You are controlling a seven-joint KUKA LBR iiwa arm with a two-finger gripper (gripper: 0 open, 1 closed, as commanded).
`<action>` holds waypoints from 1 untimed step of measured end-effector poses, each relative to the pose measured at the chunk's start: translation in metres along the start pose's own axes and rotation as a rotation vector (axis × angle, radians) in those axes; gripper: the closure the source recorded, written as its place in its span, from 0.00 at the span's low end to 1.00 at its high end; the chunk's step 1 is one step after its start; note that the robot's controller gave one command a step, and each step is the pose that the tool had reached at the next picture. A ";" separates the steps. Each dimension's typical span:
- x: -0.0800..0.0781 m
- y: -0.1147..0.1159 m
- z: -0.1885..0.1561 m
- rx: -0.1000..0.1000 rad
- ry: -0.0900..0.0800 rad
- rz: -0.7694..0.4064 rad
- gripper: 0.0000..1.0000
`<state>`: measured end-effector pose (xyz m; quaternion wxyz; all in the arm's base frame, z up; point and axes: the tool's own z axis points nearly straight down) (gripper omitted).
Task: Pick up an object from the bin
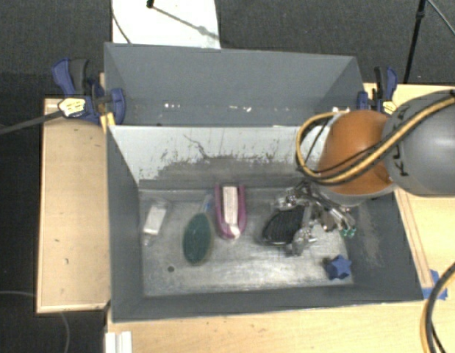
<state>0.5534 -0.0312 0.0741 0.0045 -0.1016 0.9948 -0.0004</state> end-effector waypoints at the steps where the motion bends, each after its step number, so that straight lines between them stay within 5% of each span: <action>1: -0.001 0.020 -0.205 0.000 -0.002 -0.162 1.00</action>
Offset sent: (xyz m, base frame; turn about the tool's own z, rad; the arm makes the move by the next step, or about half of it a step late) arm -0.0071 0.0189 0.1996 -0.1631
